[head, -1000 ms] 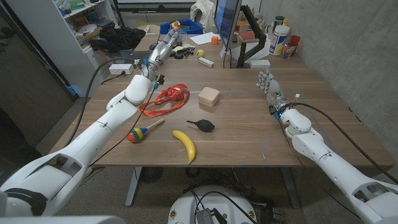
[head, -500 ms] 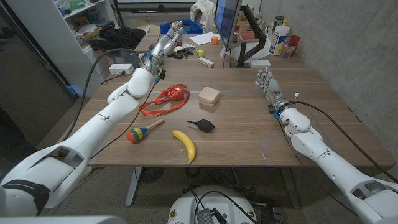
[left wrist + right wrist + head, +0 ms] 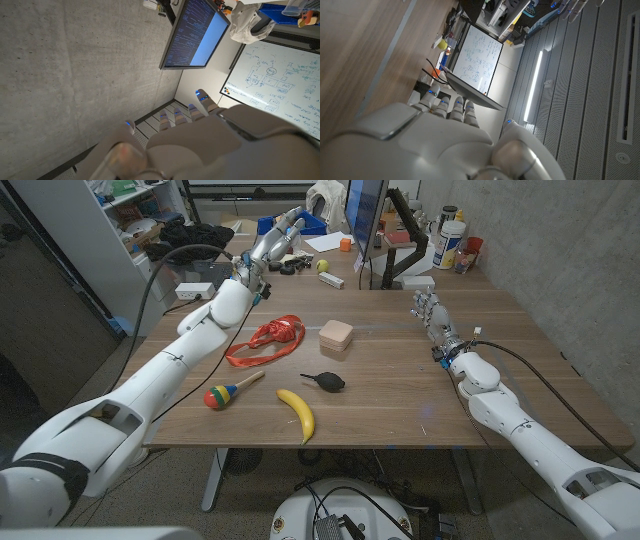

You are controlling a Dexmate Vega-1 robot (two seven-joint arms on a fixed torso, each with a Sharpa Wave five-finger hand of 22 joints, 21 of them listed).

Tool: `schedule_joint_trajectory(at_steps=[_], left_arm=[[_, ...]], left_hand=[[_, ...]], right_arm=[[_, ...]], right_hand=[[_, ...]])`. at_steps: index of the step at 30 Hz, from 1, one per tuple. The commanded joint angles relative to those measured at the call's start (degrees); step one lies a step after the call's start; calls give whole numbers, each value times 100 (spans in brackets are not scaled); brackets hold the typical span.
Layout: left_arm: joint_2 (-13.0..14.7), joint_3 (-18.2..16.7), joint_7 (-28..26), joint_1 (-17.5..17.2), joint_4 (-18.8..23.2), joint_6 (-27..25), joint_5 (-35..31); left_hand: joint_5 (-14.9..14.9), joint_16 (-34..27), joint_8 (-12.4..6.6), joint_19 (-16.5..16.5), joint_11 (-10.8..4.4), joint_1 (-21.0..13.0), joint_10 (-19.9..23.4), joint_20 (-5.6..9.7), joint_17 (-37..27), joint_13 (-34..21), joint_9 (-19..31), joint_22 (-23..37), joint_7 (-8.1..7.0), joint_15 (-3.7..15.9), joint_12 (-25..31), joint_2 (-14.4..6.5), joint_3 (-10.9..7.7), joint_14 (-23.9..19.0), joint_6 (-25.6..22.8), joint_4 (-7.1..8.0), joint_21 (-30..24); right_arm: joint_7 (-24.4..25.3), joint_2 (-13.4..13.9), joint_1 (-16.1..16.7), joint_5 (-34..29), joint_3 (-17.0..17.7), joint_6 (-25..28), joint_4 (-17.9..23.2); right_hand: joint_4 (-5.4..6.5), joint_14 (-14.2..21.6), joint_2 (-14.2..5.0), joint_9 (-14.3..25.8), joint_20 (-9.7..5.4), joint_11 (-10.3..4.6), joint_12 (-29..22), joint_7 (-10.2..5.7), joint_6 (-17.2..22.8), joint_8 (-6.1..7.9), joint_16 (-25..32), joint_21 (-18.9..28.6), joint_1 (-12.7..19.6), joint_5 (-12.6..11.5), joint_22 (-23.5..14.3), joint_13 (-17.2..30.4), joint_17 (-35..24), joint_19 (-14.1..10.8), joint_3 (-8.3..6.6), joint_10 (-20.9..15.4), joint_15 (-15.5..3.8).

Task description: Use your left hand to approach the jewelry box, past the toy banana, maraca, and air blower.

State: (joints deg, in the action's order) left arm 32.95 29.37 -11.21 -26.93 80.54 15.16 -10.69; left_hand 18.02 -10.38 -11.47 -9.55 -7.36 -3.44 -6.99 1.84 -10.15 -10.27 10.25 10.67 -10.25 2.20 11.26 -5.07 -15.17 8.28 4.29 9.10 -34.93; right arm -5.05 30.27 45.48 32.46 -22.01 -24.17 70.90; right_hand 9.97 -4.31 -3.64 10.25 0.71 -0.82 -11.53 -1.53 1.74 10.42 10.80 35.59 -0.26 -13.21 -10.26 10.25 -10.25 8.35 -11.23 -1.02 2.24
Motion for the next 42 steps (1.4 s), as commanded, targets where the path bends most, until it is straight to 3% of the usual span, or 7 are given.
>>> schedule_joint_trajectory(at_steps=[1,42], left_arm=[[-129,187,49,300,-244,94,-429],[-336,867,35,943,-881,696,-1767]], left_hand=[[31,-18,13,-18,-22,-60,-24,-4,-7,-10,34,6,-72,308,-10,-307,-40,36,-6,4,27],[53,-4,52,-22,-82,-177,-56,-15,0,-10,34,2,-174,365,-25,-257,-83,78,60,-52,80]], right_arm=[[-131,41,-53,-10,-3,-117,-42],[-259,38,-173,-90,-50,-252,-225]], right_hand=[[2,-23,-398,19,-27,-5,-39,-33,54,48,1,-17,60,-42,-28,26,-9,-6,4,-27,-52],[-2,-23,-404,18,-30,-6,-38,-28,81,51,-1,-64,69,-50,-30,25,-5,-24,27,-36,-58]])
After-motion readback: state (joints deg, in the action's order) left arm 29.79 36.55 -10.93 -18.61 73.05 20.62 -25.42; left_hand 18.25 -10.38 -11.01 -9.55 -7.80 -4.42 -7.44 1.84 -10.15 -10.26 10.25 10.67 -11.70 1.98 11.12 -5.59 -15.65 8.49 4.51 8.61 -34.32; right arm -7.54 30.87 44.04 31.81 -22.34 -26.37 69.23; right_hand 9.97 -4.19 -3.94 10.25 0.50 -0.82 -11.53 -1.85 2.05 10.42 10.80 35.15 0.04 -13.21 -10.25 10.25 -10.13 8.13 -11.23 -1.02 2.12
